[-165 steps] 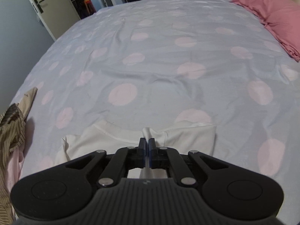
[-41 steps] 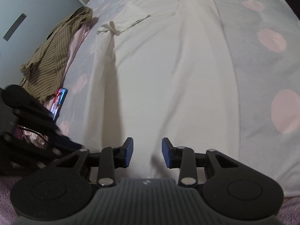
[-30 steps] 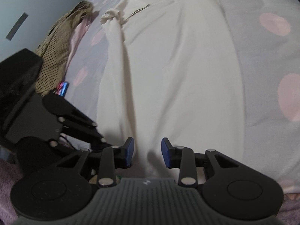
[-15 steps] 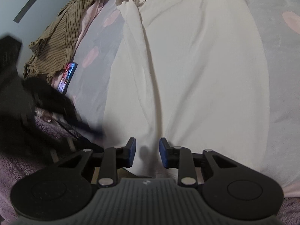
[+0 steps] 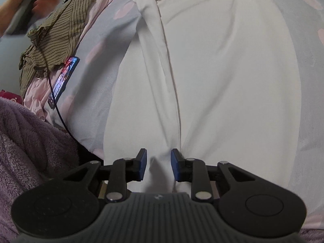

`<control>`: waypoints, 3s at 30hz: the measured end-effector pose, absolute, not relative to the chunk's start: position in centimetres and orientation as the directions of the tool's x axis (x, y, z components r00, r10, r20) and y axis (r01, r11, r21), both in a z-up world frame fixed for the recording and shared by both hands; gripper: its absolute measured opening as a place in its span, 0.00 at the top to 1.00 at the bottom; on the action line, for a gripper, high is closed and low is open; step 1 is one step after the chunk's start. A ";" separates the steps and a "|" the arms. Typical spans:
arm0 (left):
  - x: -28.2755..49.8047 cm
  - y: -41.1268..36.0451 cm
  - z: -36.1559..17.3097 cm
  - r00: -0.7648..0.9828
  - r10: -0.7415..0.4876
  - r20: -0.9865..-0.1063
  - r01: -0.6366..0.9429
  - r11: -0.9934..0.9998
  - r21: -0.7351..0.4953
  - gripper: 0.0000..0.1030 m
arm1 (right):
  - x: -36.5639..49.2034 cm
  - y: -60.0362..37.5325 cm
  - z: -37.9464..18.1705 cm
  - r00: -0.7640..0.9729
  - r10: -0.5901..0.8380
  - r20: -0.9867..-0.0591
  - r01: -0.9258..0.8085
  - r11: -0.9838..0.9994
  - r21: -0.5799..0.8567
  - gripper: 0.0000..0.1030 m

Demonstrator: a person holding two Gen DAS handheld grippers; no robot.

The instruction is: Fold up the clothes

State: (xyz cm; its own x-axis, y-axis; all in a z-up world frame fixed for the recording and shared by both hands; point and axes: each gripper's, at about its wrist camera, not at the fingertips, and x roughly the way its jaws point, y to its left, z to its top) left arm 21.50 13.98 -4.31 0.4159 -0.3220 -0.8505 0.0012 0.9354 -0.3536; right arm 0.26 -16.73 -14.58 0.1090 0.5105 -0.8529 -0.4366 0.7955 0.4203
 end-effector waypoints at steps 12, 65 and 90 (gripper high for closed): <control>33.2 17.8 -6.9 0.492 -0.227 -0.840 -0.128 0.936 -0.328 0.56 | 0.4 -17.2 -14.7 0.091 0.518 -0.850 -0.449 0.784 0.429 0.82; 35.6 1.5 -3.4 0.491 -0.164 -0.856 0.222 0.973 -0.059 0.61 | 1.8 -19.3 -13.4 0.108 0.562 -0.820 -0.429 0.771 0.472 0.93; 20.5 9.4 -7.3 0.398 -0.284 -0.872 0.246 0.949 -0.197 0.60 | 22.8 -15.2 -8.7 0.355 0.510 -0.784 -0.342 0.851 0.399 0.72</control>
State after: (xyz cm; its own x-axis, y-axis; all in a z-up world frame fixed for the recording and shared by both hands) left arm 20.46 9.44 -7.27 0.3984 -0.2837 -0.8722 0.2455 0.9493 -0.1966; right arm 22.75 -15.20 -8.73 0.3546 0.5101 -0.7836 -0.3424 0.8507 0.3988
